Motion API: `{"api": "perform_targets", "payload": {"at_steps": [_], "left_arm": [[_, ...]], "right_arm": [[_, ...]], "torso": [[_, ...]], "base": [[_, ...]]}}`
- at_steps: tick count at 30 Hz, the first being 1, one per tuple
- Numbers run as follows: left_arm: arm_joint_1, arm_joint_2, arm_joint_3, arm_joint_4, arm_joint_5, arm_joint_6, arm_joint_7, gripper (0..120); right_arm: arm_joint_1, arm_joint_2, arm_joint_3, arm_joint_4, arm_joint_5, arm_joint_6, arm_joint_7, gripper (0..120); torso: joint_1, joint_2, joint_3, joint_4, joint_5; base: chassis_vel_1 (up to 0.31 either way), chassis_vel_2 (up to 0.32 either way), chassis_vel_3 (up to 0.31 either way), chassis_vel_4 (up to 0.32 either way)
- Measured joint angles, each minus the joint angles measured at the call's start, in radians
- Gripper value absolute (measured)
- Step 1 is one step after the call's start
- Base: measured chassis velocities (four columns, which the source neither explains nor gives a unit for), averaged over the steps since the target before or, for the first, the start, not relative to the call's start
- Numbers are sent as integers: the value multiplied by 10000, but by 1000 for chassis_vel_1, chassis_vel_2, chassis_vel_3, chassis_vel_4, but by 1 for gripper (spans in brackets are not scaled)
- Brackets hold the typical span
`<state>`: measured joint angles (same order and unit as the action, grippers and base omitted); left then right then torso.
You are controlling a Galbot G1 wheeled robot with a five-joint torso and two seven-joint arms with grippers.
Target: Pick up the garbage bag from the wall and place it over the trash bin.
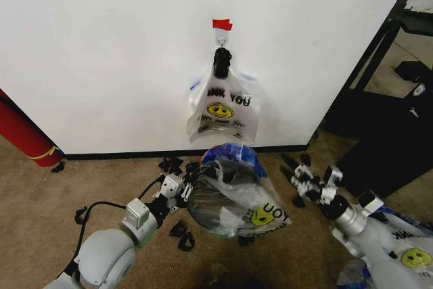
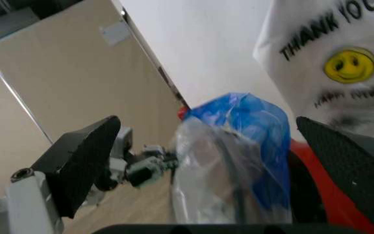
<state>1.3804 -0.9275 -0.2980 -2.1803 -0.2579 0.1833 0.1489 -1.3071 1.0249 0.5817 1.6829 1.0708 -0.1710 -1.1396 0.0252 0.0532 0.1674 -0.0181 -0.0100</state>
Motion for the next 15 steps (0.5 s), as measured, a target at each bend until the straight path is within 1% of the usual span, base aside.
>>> {"api": "perform_targets", "payload": {"at_steps": [2,4,5,7,9,10,11,13,15], "left_arm": [[-23,2,1,0,43,-143,44,4],[-82,-3,2,0,74,-234,85,4],[-107,-6,2,-9,75,-265,113,4],[-115,-7,0,-30,75,-279,131,4],[-127,-10,-12,-91,61,-309,177,4],[-128,-10,-14,-103,58,-320,187,4],[-129,-10,-19,-121,56,-340,207,4],[-130,-5,-33,-169,61,-432,313,4],[-130,-4,-37,-186,71,-460,346,4]], "right_arm": [[-28,0,61,-132,-30,-5,-7,100],[-26,7,66,-288,0,20,4,95],[-19,24,52,-381,86,55,52,90],[-14,34,24,-418,148,80,93,88],[0,62,-79,-522,284,141,179,77],[4,69,-103,-546,301,151,191,77],[12,81,-142,-588,320,165,200,73],[50,124,-261,-723,372,193,204,61],[68,140,-304,-764,404,200,204,60]], "torso": [[0,0,0,0,0],[0,0,0,-1,1],[0,0,0,-1,0],[0,0,0,-1,0],[0,0,0,0,0],[0,0,0,0,1],[0,0,0,0,1],[0,0,0,0,0],[0,0,0,0,0]], "base": [[0,0,0,0],[0,0,0,0],[0,0,0,0],[0,0,0,0],[0,0,0,0],[0,0,0,0],[0,0,0,0],[0,0,0,0],[0,0,0,0]]}}
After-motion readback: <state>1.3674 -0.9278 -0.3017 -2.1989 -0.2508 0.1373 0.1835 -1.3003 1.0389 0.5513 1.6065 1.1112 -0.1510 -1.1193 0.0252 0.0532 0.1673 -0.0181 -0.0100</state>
